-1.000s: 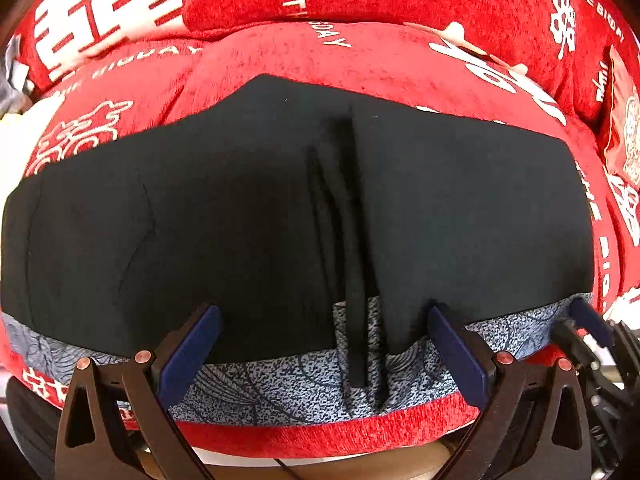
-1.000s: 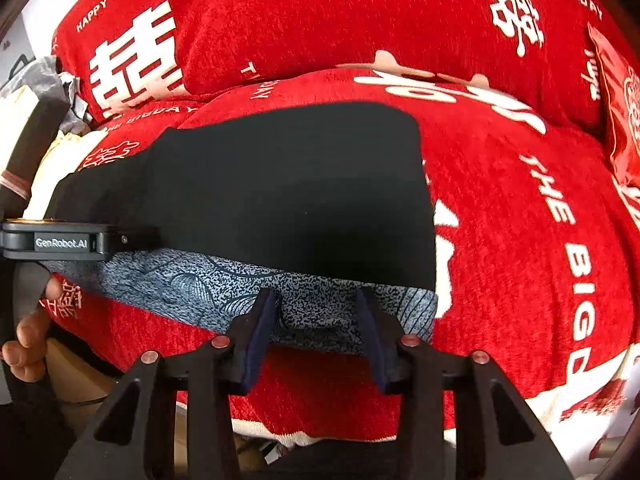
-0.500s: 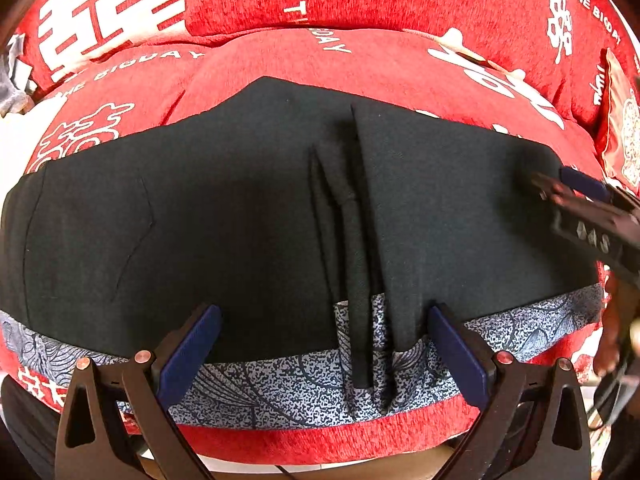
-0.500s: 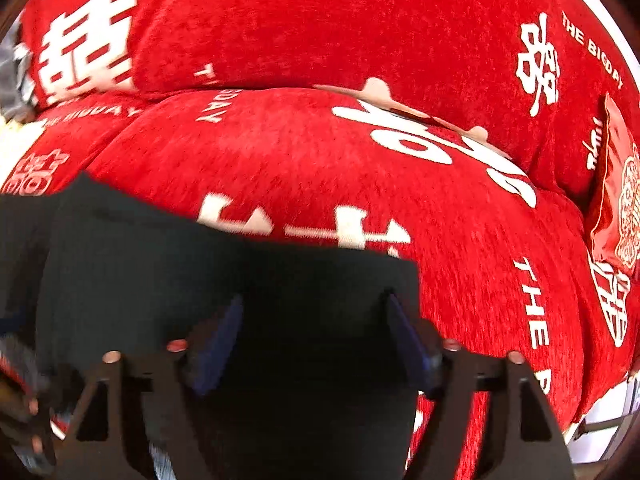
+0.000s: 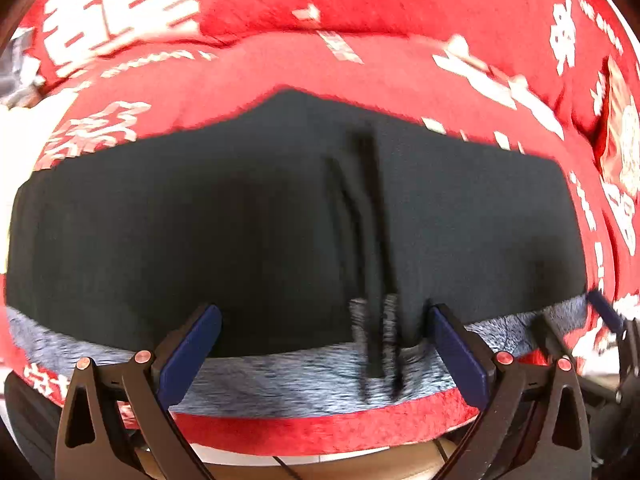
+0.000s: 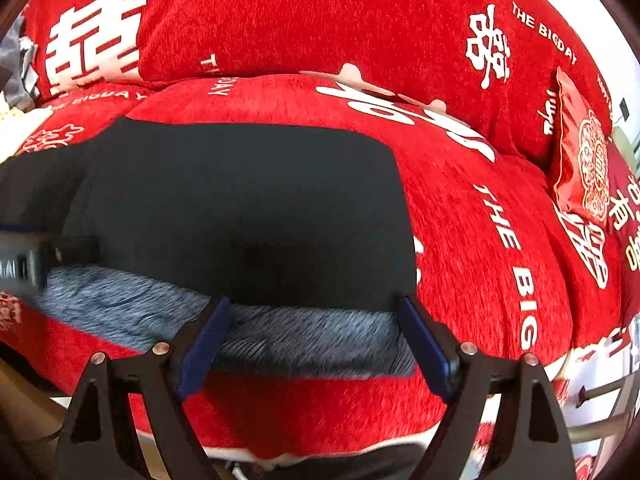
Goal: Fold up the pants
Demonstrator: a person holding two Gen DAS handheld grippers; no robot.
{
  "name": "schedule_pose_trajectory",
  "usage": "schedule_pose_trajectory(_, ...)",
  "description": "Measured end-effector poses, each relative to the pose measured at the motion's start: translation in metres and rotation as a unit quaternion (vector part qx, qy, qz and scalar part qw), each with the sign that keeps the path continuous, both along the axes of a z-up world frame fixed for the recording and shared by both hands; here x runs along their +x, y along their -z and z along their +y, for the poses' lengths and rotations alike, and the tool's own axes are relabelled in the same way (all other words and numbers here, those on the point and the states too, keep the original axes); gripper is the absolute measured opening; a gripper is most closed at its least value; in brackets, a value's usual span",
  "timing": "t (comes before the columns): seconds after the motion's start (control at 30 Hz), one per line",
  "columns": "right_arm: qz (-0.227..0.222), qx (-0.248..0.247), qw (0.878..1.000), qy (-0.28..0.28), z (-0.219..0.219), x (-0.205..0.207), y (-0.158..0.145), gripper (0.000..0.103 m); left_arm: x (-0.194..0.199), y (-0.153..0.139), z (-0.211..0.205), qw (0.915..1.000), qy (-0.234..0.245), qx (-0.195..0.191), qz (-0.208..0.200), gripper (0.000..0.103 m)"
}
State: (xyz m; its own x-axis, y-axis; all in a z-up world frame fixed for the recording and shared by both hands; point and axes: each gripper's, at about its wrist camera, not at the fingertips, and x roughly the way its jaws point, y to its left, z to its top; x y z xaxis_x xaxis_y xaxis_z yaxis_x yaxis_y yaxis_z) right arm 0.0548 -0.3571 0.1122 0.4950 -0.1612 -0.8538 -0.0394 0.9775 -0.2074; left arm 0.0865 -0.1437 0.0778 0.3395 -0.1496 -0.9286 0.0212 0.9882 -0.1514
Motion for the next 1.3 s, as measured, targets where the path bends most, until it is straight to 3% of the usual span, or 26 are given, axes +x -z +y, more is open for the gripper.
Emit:
schedule_pose_trajectory(0.17,-0.034,0.016,0.999,-0.021,0.025,0.010,-0.017,0.088,-0.001,-0.008,0.037,0.9988,-0.045,0.001,-0.018,0.103)
schedule_pose_trajectory(0.37,0.013,0.032,0.998,-0.050,0.066,0.043,0.011,0.088,0.000,0.023,0.068,0.9961,-0.083,0.021,0.021,0.103)
schedule_pose_trajectory(0.47,-0.005,0.028,0.999,-0.039,0.072,0.047,0.017,0.094,-0.001,0.037,0.078,0.9955,-0.086,0.028,0.030,0.103)
schedule_pose_trajectory(0.6,0.007,0.056,0.998,-0.010,0.060,0.046,0.019,0.098,-0.006,0.035,0.076,0.9971,-0.062,0.040,0.019,0.103)
schedule_pose_trajectory(0.7,0.016,0.038,0.999,-0.006,0.061,0.031,0.010,0.098,-0.014,0.029,0.082,0.9968,-0.065,0.042,0.020,0.103)
schedule_pose_trajectory(0.8,-0.013,0.053,0.998,-0.029,0.072,0.016,-0.011,0.098,-0.021,0.015,0.099,0.9965,-0.079,0.028,0.001,0.103)
schedule_pose_trajectory(0.93,-0.037,0.029,0.996,-0.070,0.109,0.020,-0.020,0.098,-0.018,0.008,0.136,0.9918,-0.124,0.030,-0.011,0.103)
schedule_pose_trajectory(1.17,-0.024,0.015,0.989,-0.148,0.193,0.046,0.008,0.098,-0.016,0.019,0.211,0.9790,-0.203,0.022,0.007,0.103)
schedule_pose_trajectory(1.3,0.019,0.010,0.986,-0.167,0.221,0.053,0.042,0.098,-0.016,0.026,0.225,0.9776,-0.209,0.023,0.016,0.103)
